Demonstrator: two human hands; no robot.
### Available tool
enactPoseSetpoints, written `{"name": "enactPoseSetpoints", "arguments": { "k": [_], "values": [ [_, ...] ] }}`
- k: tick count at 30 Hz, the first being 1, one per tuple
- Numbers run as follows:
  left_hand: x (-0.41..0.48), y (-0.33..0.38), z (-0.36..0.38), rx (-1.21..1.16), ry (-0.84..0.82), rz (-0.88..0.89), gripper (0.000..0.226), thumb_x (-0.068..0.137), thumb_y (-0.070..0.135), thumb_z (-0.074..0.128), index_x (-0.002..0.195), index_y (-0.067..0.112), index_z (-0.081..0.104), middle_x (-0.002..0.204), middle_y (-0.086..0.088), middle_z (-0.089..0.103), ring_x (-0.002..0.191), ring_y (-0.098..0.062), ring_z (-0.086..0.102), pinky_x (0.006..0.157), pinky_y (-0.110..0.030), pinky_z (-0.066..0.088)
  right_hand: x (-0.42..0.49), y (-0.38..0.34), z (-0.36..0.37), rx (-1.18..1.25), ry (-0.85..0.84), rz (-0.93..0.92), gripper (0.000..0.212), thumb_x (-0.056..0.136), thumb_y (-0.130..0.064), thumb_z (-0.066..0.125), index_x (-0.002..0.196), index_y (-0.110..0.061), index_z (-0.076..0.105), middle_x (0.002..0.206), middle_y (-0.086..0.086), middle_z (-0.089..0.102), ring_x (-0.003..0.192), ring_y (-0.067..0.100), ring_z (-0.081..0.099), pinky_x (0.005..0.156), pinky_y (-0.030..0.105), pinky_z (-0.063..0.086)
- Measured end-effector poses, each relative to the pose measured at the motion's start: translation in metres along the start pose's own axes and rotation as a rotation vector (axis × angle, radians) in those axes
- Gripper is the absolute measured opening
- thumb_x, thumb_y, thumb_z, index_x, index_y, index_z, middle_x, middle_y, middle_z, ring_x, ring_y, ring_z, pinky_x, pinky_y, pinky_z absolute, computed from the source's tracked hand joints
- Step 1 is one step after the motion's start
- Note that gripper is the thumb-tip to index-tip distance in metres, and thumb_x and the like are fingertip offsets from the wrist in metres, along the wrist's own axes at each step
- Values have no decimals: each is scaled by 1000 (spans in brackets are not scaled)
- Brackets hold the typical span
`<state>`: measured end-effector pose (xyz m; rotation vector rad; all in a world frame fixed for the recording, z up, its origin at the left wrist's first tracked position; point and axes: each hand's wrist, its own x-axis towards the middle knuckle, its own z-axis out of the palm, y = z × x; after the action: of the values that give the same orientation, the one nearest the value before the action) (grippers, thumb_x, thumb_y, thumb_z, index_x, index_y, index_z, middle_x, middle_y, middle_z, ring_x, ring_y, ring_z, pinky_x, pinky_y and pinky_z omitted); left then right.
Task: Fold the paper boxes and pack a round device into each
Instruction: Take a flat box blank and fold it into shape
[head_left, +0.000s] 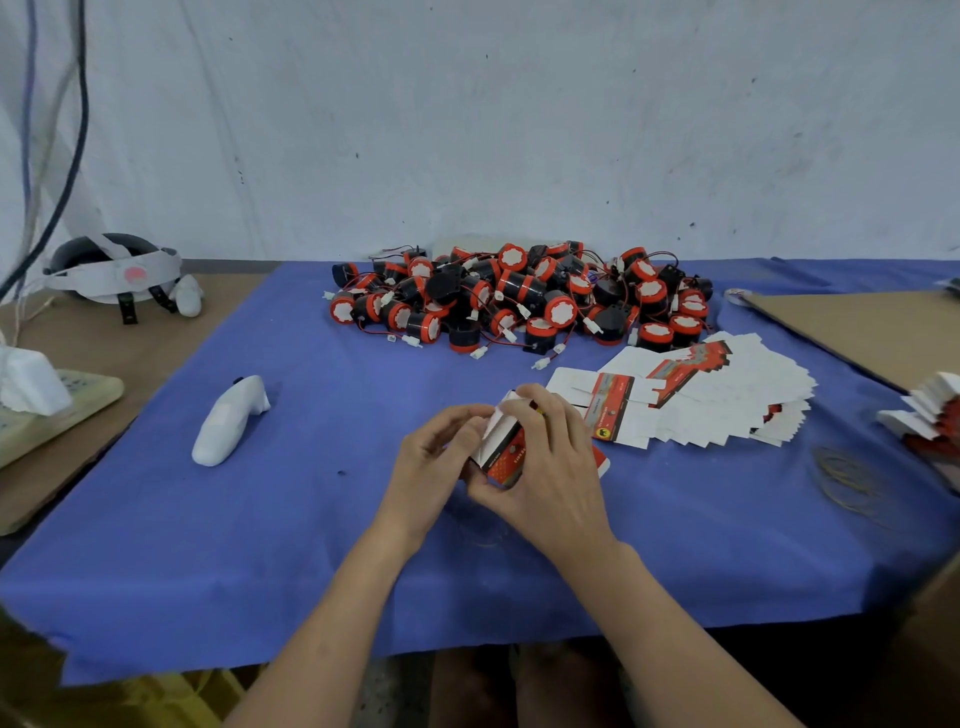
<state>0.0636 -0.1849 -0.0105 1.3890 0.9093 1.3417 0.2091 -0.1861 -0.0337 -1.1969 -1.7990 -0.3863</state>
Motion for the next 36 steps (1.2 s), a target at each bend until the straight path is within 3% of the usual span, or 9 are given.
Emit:
{"name": "enactPoseSetpoints", "arguments": {
  "k": [3, 6, 12, 23, 31, 36],
  "values": [
    [-1, 0, 1, -2, -30, 6, 24, 101, 17, 56, 104, 32, 74, 108, 4, 73, 102, -14, 69, 78, -23, 57, 0, -1, -2, -4, -21, 26, 73, 78, -54, 61, 139, -17, 45, 141, 5, 44, 131, 26, 47, 109, 42, 41],
    [-1, -1, 3, 7, -34, 37, 20, 100, 19, 58, 105, 29, 74, 108, 4, 74, 102, -13, 69, 78, -20, 55, 2, -2, -4, 4, -9, 38, 59, 79, -52, 62, 125, -16, 55, 139, 7, 44, 129, 25, 46, 104, 42, 45],
    [1, -4, 2, 78, -20, 8, 19, 97, 33, 63, 114, 35, 68, 107, 10, 72, 98, -11, 70, 74, -20, 57, 1, -6, -6, 19, 9, 36, 52, 80, -50, 63, 119, -18, 54, 139, 8, 42, 125, 27, 48, 98, 43, 48],
    [6, -7, -3, 3, -44, -103, 20, 98, 27, 62, 115, 22, 70, 107, 3, 75, 101, -13, 71, 78, -19, 55, 3, -6, -5, 87, -37, 20, 70, 77, -49, 63, 139, -22, 41, 141, 4, 40, 130, 19, 42, 103, 33, 42],
    [6, -7, -4, -58, -28, -125, 19, 96, 28, 65, 114, 32, 66, 100, -3, 77, 95, -20, 73, 75, -22, 58, 4, -5, -3, 86, -75, 4, 70, 78, -50, 60, 140, -26, 38, 143, 3, 40, 131, 19, 42, 107, 30, 35],
    [6, -7, -6, -45, -40, -133, 21, 98, 29, 62, 118, 35, 63, 99, -2, 77, 94, -18, 74, 71, -19, 56, 4, -4, -1, 66, -115, -32, 69, 77, -48, 60, 140, -28, 38, 145, 3, 41, 132, 21, 42, 108, 35, 40]
  ]
}}
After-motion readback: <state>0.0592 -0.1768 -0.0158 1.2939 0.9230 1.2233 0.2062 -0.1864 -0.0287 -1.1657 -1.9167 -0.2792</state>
